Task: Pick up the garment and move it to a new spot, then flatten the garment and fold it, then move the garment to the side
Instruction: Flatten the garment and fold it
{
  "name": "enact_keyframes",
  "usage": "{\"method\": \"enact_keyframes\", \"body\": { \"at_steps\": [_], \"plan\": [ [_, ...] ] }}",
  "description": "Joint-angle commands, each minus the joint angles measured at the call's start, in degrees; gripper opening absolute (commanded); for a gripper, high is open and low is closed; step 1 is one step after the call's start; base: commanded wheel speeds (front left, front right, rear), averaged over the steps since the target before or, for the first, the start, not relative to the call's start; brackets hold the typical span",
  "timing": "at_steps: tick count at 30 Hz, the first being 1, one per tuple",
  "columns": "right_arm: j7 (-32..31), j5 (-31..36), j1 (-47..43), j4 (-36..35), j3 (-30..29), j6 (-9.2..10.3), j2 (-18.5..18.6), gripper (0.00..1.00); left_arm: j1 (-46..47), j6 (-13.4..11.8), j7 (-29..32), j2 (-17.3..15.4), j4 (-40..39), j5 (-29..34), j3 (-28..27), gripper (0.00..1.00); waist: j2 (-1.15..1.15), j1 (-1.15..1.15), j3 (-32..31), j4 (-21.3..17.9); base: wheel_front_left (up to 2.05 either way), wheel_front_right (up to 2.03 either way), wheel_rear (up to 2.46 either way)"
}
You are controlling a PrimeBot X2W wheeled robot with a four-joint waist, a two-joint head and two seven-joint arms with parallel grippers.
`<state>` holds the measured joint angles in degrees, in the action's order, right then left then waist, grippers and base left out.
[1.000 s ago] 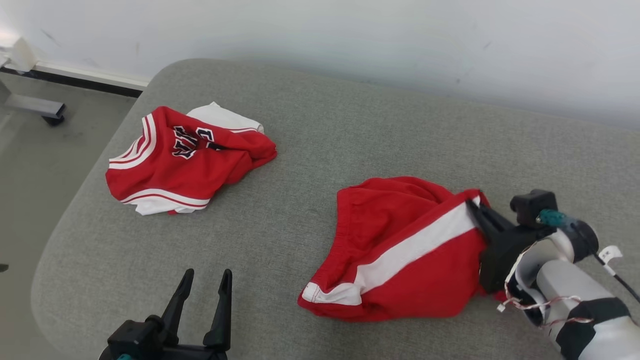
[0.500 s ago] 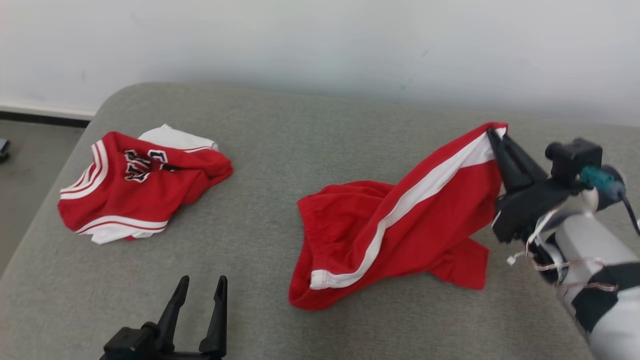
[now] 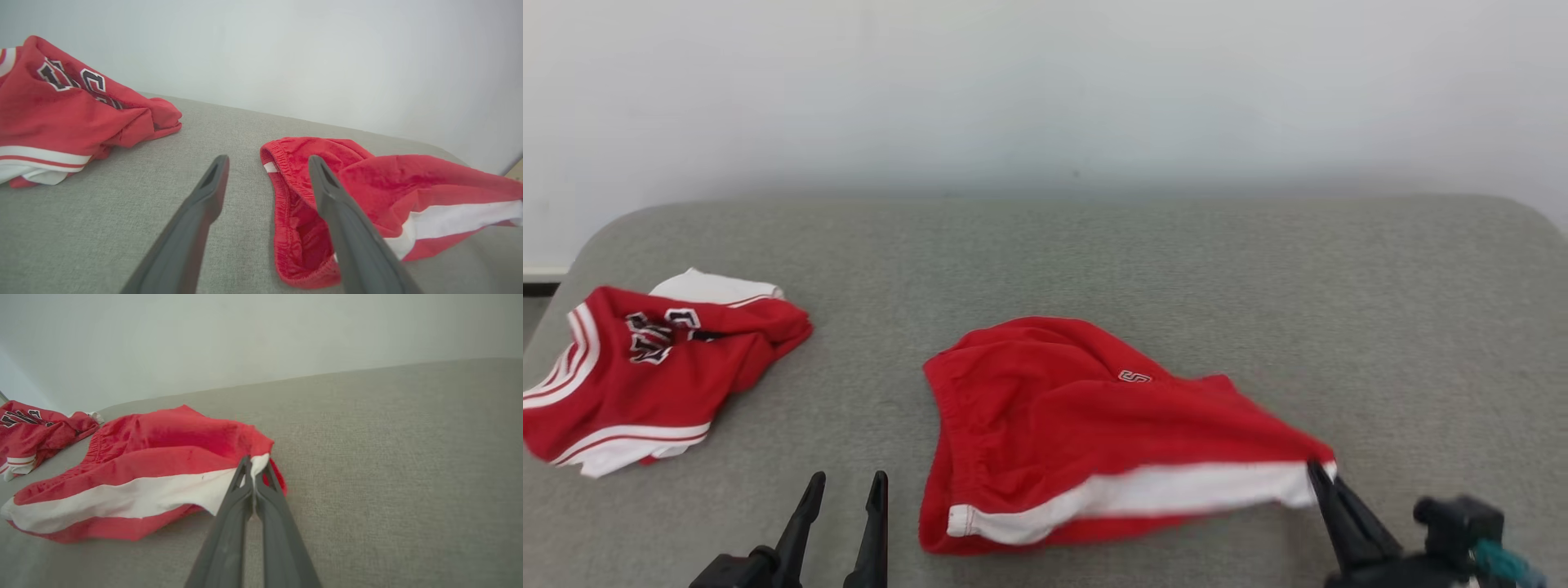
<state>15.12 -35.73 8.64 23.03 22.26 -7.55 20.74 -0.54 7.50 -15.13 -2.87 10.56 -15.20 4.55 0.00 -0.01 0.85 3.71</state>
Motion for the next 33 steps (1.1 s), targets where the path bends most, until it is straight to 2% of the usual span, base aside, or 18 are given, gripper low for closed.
{"method": "enact_keyframes", "body": {
  "at_steps": [1,3,4,5,9,21,33],
  "plan": [
    [0.0,0.7,-2.1,-0.6,-0.8,0.13,0.3,0.0,-0.2,-0.1,0.0,0.0,-0.1,0.4,0.1,1.0,0.0,0.01,-0.7,-2.1,0.0,0.0,0.0],
    [0.0,0.5,-4.6,-0.6,-1.9,0.13,-1.1,0.0,-0.1,-0.1,0.0,-0.1,-0.3,0.5,0.1,1.0,0.0,0.01,-0.5,-2.6,0.0,0.0,0.0],
    [0.0,0.3,-5.3,-0.7,-2.6,0.13,-1.8,0.08,-0.1,-0.1,0.0,0.0,-0.2,0.5,0.1,1.0,0.0,0.01,-0.4,-2.8,0.0,0.0,0.0],
    [0.0,-0.1,-6.0,-0.8,-3.3,0.13,-2.3,0.99,-0.1,-0.1,0.0,0.0,-0.2,0.6,0.2,1.0,0.0,0.01,-0.4,-2.9,0.0,0.0,0.0],
    [0.0,-0.6,-7.5,-2.5,-7.4,0.13,-4.6,1.0,-0.7,-0.1,0.0,-0.4,-0.1,0.5,-0.1,1.0,0.0,0.01,-0.7,-3.4,0.0,0.0,0.0],
    [0.0,10.4,-11.0,-13.0,-17.3,0.13,-9.1,1.0,-1.2,-0.1,0.0,-1.7,-1.2,1.0,-3.2,1.0,0.0,0.01,-2.4,-2.9,0.0,0.0,0.0],
    [0.0,16.8,-15.5,-18.8,-19.4,0.13,-12.5,1.0,-2.8,-0.1,0.0,-3.1,-2.7,3.7,-7.2,1.0,0.0,0.01,-3.4,-1.7,0.0,0.0,0.0]
  ]
}}
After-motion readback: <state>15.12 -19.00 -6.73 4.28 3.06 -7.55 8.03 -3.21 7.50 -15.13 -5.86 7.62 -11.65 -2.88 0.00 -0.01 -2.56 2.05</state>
